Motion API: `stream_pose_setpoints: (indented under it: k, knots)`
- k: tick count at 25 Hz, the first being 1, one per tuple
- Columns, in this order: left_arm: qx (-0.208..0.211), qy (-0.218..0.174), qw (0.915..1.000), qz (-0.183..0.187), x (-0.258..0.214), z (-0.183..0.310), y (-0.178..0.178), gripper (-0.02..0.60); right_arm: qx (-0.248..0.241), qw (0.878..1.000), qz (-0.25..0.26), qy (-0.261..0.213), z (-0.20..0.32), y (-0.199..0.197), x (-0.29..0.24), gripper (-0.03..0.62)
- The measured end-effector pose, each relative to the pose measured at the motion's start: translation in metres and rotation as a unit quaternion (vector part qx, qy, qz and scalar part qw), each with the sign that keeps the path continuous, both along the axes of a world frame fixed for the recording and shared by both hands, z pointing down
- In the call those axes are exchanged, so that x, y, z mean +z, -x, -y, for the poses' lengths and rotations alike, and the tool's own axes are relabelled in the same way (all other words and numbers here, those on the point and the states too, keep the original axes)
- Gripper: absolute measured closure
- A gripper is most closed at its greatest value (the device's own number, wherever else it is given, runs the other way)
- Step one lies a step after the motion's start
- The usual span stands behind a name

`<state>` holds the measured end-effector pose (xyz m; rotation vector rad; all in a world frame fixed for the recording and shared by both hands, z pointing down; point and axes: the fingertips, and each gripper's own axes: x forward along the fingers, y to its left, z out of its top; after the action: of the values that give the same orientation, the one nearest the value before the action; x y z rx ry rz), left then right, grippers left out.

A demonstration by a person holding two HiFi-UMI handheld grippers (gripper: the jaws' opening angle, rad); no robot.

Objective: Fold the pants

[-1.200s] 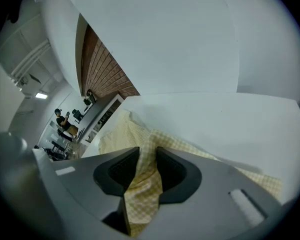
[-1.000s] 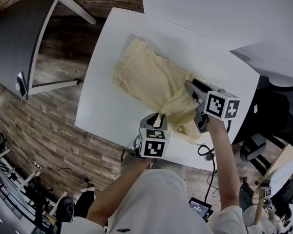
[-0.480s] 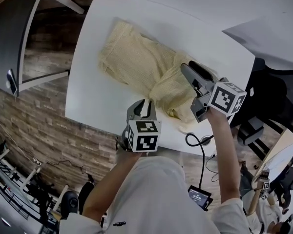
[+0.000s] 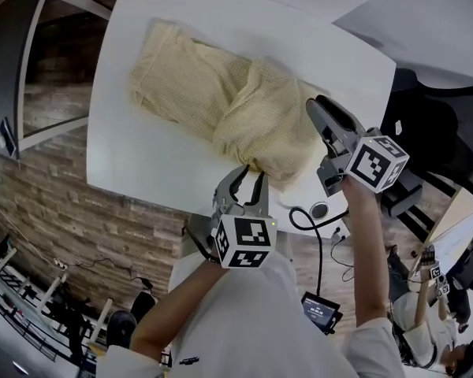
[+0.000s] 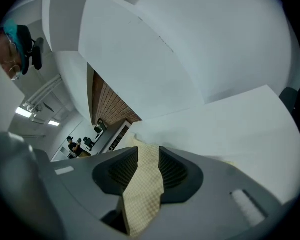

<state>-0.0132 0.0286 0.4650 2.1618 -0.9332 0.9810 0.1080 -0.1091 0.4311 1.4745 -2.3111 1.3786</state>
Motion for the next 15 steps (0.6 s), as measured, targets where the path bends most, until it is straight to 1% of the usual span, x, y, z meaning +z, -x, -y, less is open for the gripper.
stream_pose_setpoints:
  k: [2,3,6,8,11,15]
  knots:
    - [0.025,0.007,0.9996,-0.015,0.0,-0.014,-0.02,0.411,0.005,1.0,-0.005,0.002,-0.008,-0.011,0.001,0.464]
    - [0.037,0.007,0.9991,-0.017,0.0,-0.02,-0.029,0.395,0.008,1.0,-0.008,0.003,-0.011,-0.016,0.002,0.464]
    - [0.076,-0.005,0.9971,-0.008,0.006,-0.035,-0.048,0.355,0.02,1.0,-0.015,0.013,-0.02,-0.029,0.011,0.46]
    - [0.101,-0.018,0.9947,0.008,0.015,-0.041,-0.059,0.321,0.032,0.999,-0.017,0.026,-0.026,-0.04,0.021,0.428]
    - [0.126,-0.03,0.9906,0.045,0.035,-0.051,-0.076,0.279,0.047,0.998,-0.013,0.048,-0.036,-0.059,0.034,0.379]
    - [0.144,-0.03,0.9849,0.09,0.063,-0.064,-0.084,0.249,0.056,0.995,0.01,0.086,-0.047,-0.069,0.056,0.353]
